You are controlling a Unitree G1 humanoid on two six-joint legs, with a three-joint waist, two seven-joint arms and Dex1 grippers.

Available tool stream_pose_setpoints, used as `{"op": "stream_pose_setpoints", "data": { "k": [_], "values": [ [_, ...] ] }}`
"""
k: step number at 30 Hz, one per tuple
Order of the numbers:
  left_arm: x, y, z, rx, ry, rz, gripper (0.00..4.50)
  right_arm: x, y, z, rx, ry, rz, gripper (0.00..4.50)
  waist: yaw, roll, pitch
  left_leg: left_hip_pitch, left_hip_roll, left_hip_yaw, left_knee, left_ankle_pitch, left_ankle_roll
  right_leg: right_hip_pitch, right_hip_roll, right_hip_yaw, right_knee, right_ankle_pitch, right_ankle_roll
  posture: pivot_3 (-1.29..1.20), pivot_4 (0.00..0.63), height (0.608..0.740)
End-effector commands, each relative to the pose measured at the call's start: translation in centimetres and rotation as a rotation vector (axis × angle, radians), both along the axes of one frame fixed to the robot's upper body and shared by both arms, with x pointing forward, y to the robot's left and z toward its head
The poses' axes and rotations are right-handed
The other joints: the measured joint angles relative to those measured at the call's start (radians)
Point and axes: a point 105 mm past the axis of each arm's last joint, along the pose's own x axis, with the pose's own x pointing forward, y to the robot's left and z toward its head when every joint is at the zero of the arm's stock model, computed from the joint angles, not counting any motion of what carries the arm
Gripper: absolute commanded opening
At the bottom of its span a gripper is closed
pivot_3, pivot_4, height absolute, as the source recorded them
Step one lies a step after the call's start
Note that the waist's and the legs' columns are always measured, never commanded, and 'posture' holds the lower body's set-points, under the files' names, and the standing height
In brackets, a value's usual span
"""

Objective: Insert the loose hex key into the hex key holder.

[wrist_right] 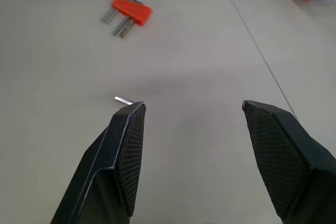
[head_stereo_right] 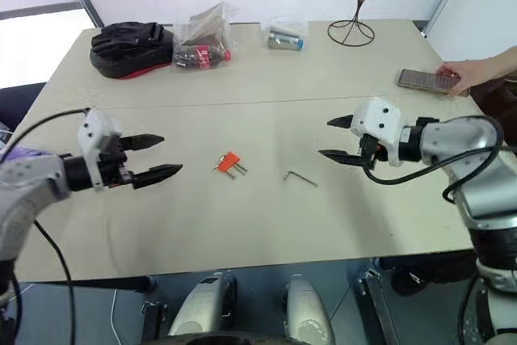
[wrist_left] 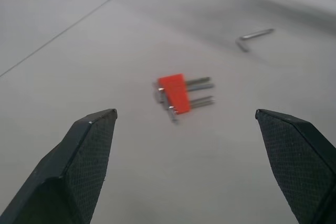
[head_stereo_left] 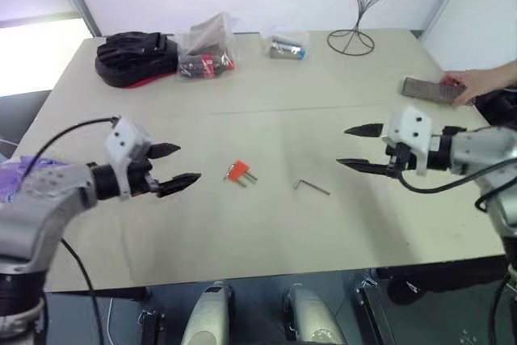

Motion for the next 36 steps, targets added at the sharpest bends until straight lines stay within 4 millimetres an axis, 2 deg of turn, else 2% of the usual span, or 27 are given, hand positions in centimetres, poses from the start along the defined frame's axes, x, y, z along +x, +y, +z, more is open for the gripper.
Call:
{"op": "stream_pose_setpoints", "data": {
  "k": [1, 4, 8, 29, 32, 36],
  "values": [
    [-0.7, -0.1, 0.7, -0.001, 0.015, -0.063, 4.43, 0.2, 0.5, 0.9, -0.038, -0.038, 0.052, 3.04, 0.000, 0.000, 0.000, 0.000, 0.000, 0.000, -0.001, 0.000, 0.000, 0.000, 0.000, 0.000, -0.001, 0.000, 0.000, 0.00, 0.150, 0.740],
    [-0.5, -0.2, 1.1, -0.011, 0.007, -0.067, 4.43, 0.7, 1.1, 1.3, -0.036, -0.062, 0.075, 3.04, 0.001, 0.000, 0.000, -0.001, 0.000, 0.000, -0.002, 0.000, 0.000, -0.002, 0.000, 0.000, 0.000, 0.000, 0.000, 0.00, 0.150, 0.740],
    [-0.7, -0.6, 1.7, -0.036, 0.009, -0.080, 4.43, 0.9, 1.3, 0.8, -0.056, -0.068, 0.092, 3.04, 0.005, 0.000, 0.000, -0.002, 0.000, 0.000, -0.003, 0.000, 0.000, -0.003, 0.000, 0.000, 0.000, 0.002, 0.003, 0.00, 0.150, 0.740],
    [-1.0, -0.3, 1.1, 0.006, 0.008, -0.069, 4.43, 1.6, 2.0, 0.2, -0.034, -0.088, 0.111, 3.04, 0.002, 0.000, 0.001, -0.002, 0.000, 0.001, -0.002, 0.000, 0.000, -0.004, 0.000, 0.000, 0.002, 0.002, 0.004, 0.00, 0.150, 0.740],
    [-1.2, -0.1, 0.9, 0.008, 0.014, -0.063, 4.43, 2.5, 3.2, 0.1, 0.037, -0.127, 0.105, 3.04, 0.001, 0.000, 0.000, -0.002, 0.000, 0.001, -0.002, 0.000, 0.000, -0.005, 0.001, 0.000, 0.002, 0.002, 0.004, 0.00, 0.150, 0.740],
    [-1.1, -0.1, 0.6, 0.002, 0.012, -0.046, 4.43, 4.0, 5.4, -0.9, 0.111, -0.170, 0.090, 3.04, -0.002, 0.000, 0.000, -0.002, 0.000, 0.001, -0.002, 0.000, 0.000, -0.005, 0.001, 0.001, 0.005, 0.002, 0.004, 0.00, 0.150, 0.740]
  ]
}}
